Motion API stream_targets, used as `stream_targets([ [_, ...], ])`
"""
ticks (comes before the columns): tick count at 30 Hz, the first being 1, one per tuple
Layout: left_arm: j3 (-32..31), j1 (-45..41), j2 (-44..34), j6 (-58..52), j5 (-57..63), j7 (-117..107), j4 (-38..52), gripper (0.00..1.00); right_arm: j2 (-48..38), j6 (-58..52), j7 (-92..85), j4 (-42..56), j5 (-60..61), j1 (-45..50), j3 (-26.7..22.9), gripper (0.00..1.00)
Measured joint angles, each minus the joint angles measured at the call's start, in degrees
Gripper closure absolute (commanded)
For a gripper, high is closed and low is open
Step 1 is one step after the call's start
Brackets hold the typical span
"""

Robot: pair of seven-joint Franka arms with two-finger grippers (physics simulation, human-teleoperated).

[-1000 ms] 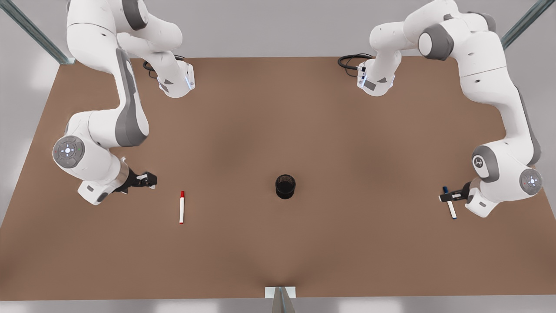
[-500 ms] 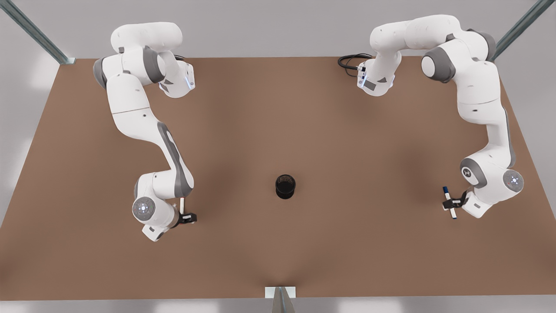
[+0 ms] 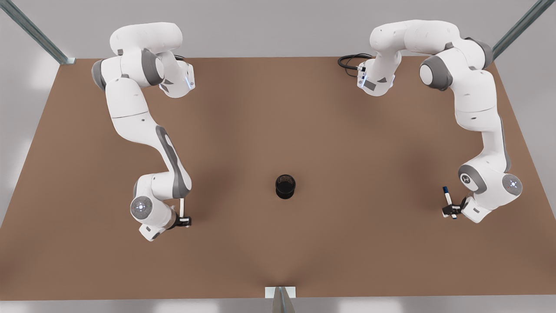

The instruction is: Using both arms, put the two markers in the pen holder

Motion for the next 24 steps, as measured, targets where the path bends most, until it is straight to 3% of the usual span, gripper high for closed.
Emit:
stream_targets([
  [2, -0.07, -0.01, 0.48, 0.07, -0.01, 0.48, 0.45, 0.24, 0.02, 0.18, 0.11, -0.01, 0.0, -0.03, 0.0, 0.33],
  [3, -0.11, -0.01, 0.65, 0.09, 0.02, 0.67, 0.54, 0.29, 0.05, 0.24, 0.16, -0.01, 0.0, -0.03, 0.0, 0.34],
  [14, -0.18, -0.01, 1.15, 0.15, 0.11, 2.39, 0.61, 0.56, 0.11, 0.12, 0.57, -1.05, 0.02, 0.32, 0.0, 0.49],
  [19, -0.18, -0.01, 1.15, 0.13, 0.09, 2.84, 0.61, 0.68, 0.09, -0.1, 0.58, -1.88, 0.11, 0.16, 0.0, 0.66],
  [24, -0.19, -0.05, 1.3, 0.2, 0.29, 2.85, 0.62, 0.79, -0.25, -0.57, 0.46, -2.1, 0.24, 0.35, 0.18, 0.69],
])
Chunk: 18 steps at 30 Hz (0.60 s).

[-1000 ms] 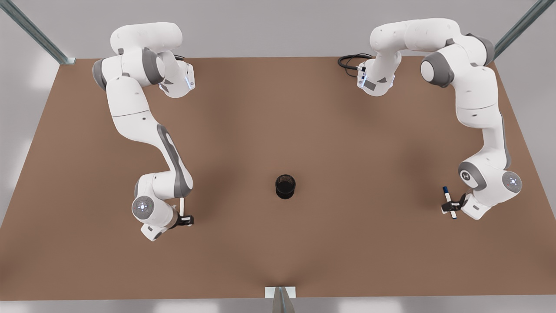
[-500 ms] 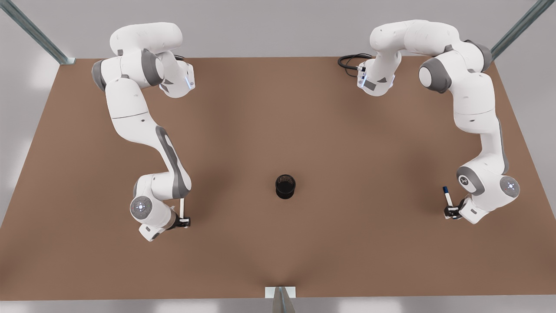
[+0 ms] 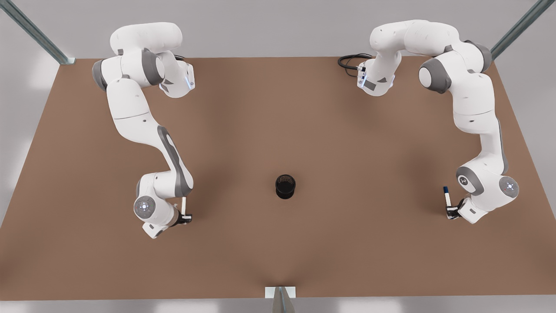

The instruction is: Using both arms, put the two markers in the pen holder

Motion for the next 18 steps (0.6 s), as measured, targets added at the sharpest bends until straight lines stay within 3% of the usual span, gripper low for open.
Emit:
stream_targets([
  [8, -0.41, -3.09, -2.33, -3.59, 0.86, -1.84, 6.31, 0.79, -5.67, -1.48, -0.25, 1.0, 0.1, 0.62, 0.97, 0.73],
  [14, -6.69, -11.11, -18.11, -17.29, -5.53, -4.14, 7.7, 0.79, -12.41, -6.79, -0.2, 1.38, 0.25, 0.7, 2.24, 0.73],
  [18, -11.15, -12.2, -21.2, -24.59, -7.73, -5.69, 7.72, 0.79, -14.67, -11.26, -0.05, 1.39, 0.26, 0.7, 2.29, 0.73],
])
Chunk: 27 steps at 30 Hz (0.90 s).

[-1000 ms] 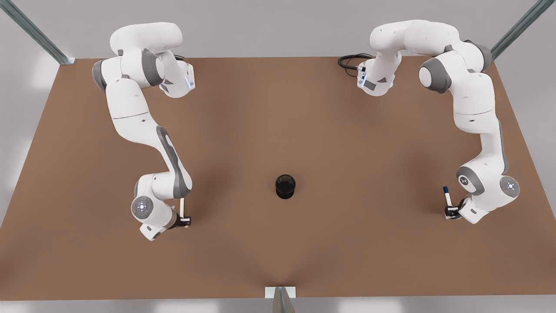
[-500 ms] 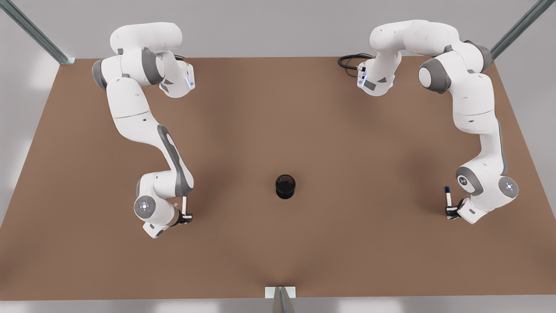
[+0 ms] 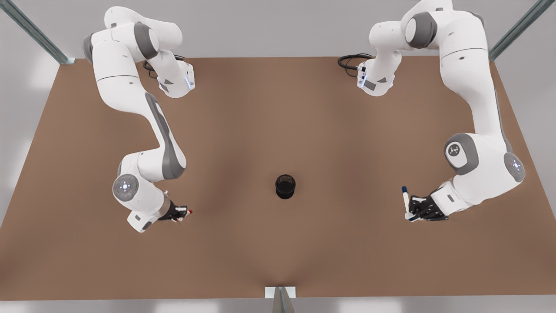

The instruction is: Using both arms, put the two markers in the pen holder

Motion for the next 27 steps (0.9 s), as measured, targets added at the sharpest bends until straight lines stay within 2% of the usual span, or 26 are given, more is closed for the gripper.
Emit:
stream_targets([
  [4, -2.29, -4.69, 0.05, -3.34, -6.13, -1.18, 0.62, 0.79, -0.81, -3.35, 0.43, 0.05, -0.08, 0.11, 0.4, 0.73],
  [7, -6.94, -7.25, 0.37, -2.25, -10.59, -0.76, 1.23, 0.79, -1.24, -4.95, 0.7, 0.08, -0.52, 0.73, 0.4, 0.74],
  [14, -8.14, -17.93, 2.8, 11.52, -28.19, 7.38, 0.36, 0.79, -1.66, -7.24, 1.2, 1.27, -0.87, 0.92, 0.99, 0.74],
  [19, -8.15, -19.57, 2.49, 20.31, -43.15, 17.56, -7.27, 0.79, -2.4, -7.91, 1.48, 1.87, -0.92, 1.96, 1.61, 0.74],
  [27, -8.06, -19.27, 4.2, 26.02, -51.46, 34.4, -11.29, 0.79, -2.57, -8.12, 2.4, 2.44, -0.96, 3.21, 2.53, 0.74],
])
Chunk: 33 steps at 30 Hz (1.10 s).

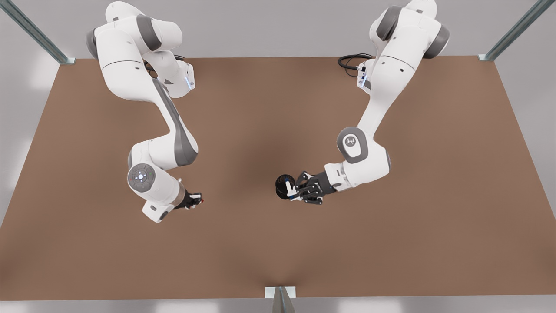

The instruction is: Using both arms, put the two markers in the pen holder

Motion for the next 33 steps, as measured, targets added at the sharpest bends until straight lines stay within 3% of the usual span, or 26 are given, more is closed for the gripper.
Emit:
stream_targets([
  [1, 0.0, -0.29, 0.61, 0.57, -1.18, 2.13, -0.2, 0.76, 0.01, 0.02, 0.09, 0.09, 0.0, 0.23, 0.04, 0.74],
  [3, 0.0, -1.52, 1.07, 1.63, -2.97, 6.25, -0.64, 0.55, -0.03, 0.06, 0.3, 0.17, 0.01, 0.6, 0.06, 0.74],
  [7, -0.01, -2.19, 1.21, 3.08, -4.61, 13.94, -2.2, 0.55, -0.05, 0.1, 0.75, 0.19, 0.01, 1.05, 0.06, 0.74],
  [9, -0.01, -2.09, 0.03, 3.41, -4.93, 17.44, -4.05, 0.4, -0.06, 0.1, 0.99, 0.2, 0.01, 1.07, 0.21, 0.74],
  [13, 0.36, 9.12, -6.43, -3.19, 4.79, 20.95, -4.89, 0.29, -1.6, -0.04, 2.65, 1.74, -0.03, 5.25, 2.16, 0.74],
  [14, 0.45, 13.68, -7.05, -6.69, 10.11, 20.58, -3.06, 0.05, -2.25, -0.08, 3.44, 2.18, -0.05, 6.75, 3.04, 0.74],
  [15, 0.51, 17.55, -7.37, -10.47, 16.65, 19.4, -0.78, 0.0, -2.98, -0.23, 4.37, 2.61, -0.29, 8.87, 3.58, 0.74],
  [19, 0.41, 21.74, -8.66, -28.06, 48.11, 8.12, 11.06, 0.0, -3.95, -2.26, 9.41, 4.75, -1.83, 17.66, 4.1, 0.74],
  [22, 1.24, 21.55, -13.73, -40.06, 63.39, -1.56, 14.49, 0.0, -3.53, -3.14, 13.95, 6.84, -2.68, 22.31, 3.8, 0.74],
  [25, 6.91, 19.54, -19.7, -47.14, 70.3, -9.85, 13.07, 0.0, -0.24, -3.44, 17.93, 13.03, -4.1, 23.36, 3.37, 0.74],
  [33, 8.07, 17.35, -17.54, -53.54, 77.03, -28.53, 12.79, 0.0, 6.93, -2.03, 25.83, 22.02, -5.36, 24.59, 3.35, 0.71],
])
